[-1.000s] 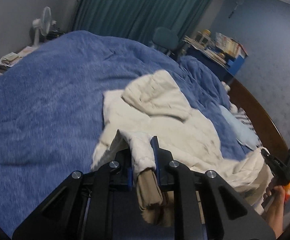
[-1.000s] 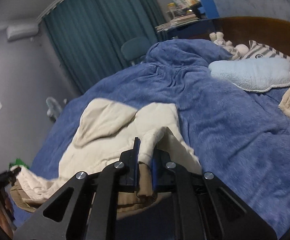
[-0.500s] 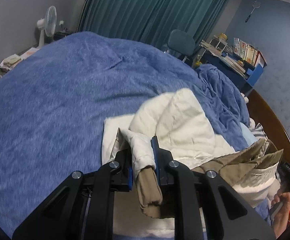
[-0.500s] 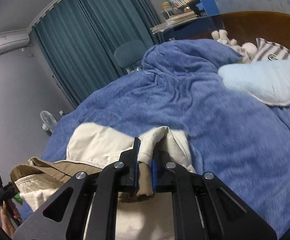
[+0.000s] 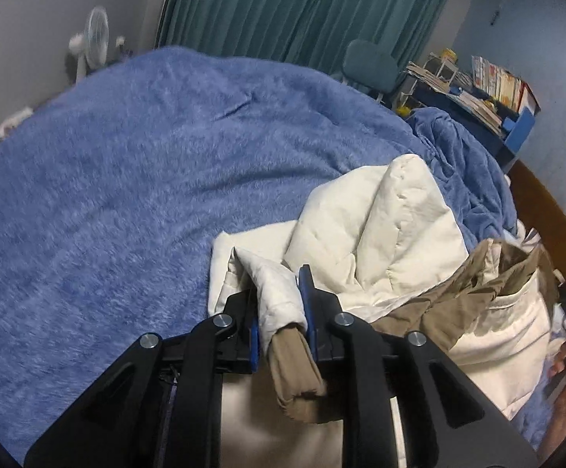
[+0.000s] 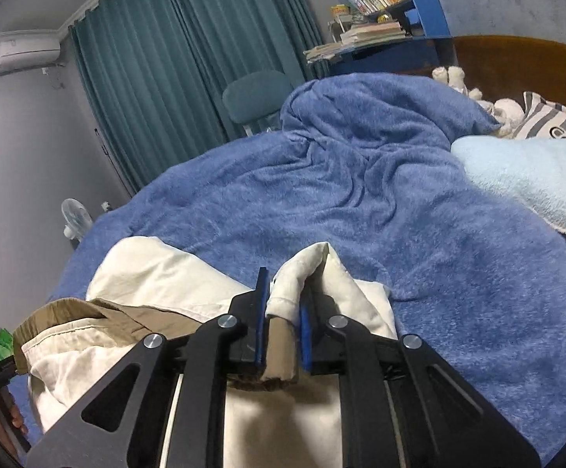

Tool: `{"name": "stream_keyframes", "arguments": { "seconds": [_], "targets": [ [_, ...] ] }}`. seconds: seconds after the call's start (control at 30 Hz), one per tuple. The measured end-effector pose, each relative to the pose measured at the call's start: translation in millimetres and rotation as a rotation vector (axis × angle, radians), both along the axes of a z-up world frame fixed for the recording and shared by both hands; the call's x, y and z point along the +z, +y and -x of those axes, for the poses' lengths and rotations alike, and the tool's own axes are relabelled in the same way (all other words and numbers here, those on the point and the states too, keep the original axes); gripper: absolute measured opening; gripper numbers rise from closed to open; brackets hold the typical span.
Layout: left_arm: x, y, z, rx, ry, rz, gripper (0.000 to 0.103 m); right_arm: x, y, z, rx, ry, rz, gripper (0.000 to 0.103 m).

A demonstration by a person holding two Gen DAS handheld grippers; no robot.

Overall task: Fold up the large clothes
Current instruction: 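Grasp the tan hem with both tools and fold it up toward the hood, then release the hem and press the folded bundle flat with both tools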

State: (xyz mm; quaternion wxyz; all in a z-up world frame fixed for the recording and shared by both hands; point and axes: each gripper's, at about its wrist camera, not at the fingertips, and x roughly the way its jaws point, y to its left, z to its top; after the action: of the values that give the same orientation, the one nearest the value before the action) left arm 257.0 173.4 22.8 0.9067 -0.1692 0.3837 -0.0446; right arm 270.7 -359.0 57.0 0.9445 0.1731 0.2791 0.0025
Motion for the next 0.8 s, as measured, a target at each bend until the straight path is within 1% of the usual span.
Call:
{"name": "stream_keyframes", "arguments": {
  "seconds": [0.07, 0.13, 0.2, 0.27, 0.3, 0.33, 0.37, 0.4, 0.43, 0.47, 0.5, 0.57, 0.6, 0.67, 0.8],
  "targets": [
    [-7, 3, -4, -0.001, 0.007, 0.041, 0.018, -6, -1, -5, -0.003, -0.003, -0.02, 0.018],
    [-11, 5, -7, -0.004, 0.01, 0.077, 0.022, -11, 1, -8, 0.006, 0.0, -0.029, 0.031],
    [-12, 7, -7, -0.012, 0.01, 0.123, 0.031, -14, 6, -11, 0.028, 0.012, -0.025, 0.064],
    [-7, 5, -6, -0.018, 0.008, 0.145, 0.049, -12, 15, -10, 0.033, 0.013, 0.014, 0.076],
    [-2, 2, -4, -0.013, 0.001, 0.133, 0.053, -11, 21, -9, 0.038, 0.014, 0.041, 0.078],
    [3, -2, -2, -0.012, -0.01, 0.115, 0.061, -8, 26, -8, 0.047, 0.016, 0.059, 0.079],
    [7, -4, 0, -0.01, -0.016, 0.094, 0.074, -7, 29, -8, 0.057, 0.017, 0.063, 0.081],
    [14, -11, 4, 0.016, -0.025, 0.028, 0.083, -5, 32, -7, 0.068, 0.02, 0.064, 0.082],
    [19, -15, 8, 0.037, -0.03, -0.02, 0.094, -3, 34, -6, 0.076, 0.025, 0.065, 0.083],
    [24, -20, 12, 0.041, -0.041, -0.06, 0.095, -1, 38, -5, 0.092, 0.043, 0.071, 0.085],
    [29, -26, 15, 0.024, -0.042, -0.084, 0.095, 0, 43, -5, 0.116, 0.069, 0.08, 0.085],
    [35, -40, 18, -0.007, -0.013, -0.133, 0.095, 5, 50, 0, 0.158, 0.096, 0.095, 0.087],
    [37, -50, 21, -0.026, 0.004, -0.155, 0.095, 7, 53, 3, 0.173, 0.105, 0.106, 0.089],
    [38, -63, 27, -0.064, 0.016, -0.166, 0.095, 13, 59, 11, 0.193, 0.121, 0.135, 0.09],
    [29, -91, 43, -0.123, 0.067, -0.187, 0.095, 26, 62, 33, 0.211, 0.142, 0.136, 0.09]
  ]
}}
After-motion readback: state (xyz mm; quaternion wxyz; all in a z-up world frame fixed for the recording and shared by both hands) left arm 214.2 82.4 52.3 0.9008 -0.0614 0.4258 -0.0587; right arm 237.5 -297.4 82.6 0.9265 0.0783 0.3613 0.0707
